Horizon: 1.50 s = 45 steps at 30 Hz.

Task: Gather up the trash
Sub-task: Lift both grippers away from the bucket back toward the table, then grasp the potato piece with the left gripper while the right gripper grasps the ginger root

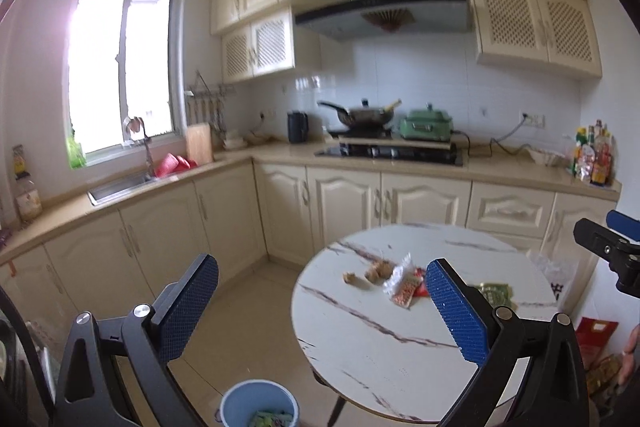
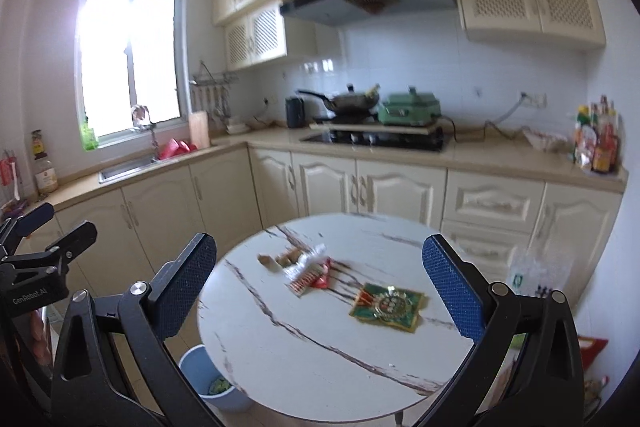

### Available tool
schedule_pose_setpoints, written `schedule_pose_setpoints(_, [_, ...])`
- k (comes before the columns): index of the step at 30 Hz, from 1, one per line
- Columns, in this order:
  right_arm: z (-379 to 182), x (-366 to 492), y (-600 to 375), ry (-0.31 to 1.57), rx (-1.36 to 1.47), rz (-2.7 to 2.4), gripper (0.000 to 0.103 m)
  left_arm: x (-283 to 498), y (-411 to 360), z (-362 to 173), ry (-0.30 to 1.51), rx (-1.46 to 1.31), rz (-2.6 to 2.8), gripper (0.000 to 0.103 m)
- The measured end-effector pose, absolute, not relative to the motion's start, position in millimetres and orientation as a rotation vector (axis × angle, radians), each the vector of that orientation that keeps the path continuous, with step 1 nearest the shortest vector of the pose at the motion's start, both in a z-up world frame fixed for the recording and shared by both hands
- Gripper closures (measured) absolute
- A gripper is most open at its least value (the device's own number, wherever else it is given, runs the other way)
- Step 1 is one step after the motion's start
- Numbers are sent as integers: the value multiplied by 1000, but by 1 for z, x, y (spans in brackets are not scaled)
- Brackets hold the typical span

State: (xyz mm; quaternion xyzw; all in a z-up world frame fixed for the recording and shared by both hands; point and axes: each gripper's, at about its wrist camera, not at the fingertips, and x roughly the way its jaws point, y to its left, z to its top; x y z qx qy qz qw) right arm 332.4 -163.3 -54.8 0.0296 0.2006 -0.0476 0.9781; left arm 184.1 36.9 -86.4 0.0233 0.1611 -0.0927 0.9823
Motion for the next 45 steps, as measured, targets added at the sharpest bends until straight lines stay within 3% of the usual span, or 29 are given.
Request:
schedule_pose_setpoints(13, [-178, 452, -255, 721, 140, -187, 0, 445, -36, -110, 632, 109, -331, 1])
schedule_pose_setpoints(23, [-205, 557, -241, 799, 69, -103, 0, 624, -9, -140, 764, 71, -302, 8])
schedule_pose_setpoints(27, [-213, 596, -219, 817, 38, -44, 0, 669, -10, -154, 843, 74, -350, 28])
schedule_pose_setpoints(33, [-221, 630, -194, 836, 20, 17, 0, 710, -5, -163, 865, 46, -386, 42])
schedule_pose_setpoints(35, [-222, 636, -187, 838, 9, 22, 0, 716, -6, -163, 863, 54, -402, 55])
schedule_pose_setpoints(37, [-223, 642, -181, 840, 9, 30, 0, 719, -5, -164, 861, 56, -424, 82])
schedule_pose_setpoints(45, [-237, 675, -148, 888, -41, 58, 0, 661, 41, -157, 785, -12, -395, 83])
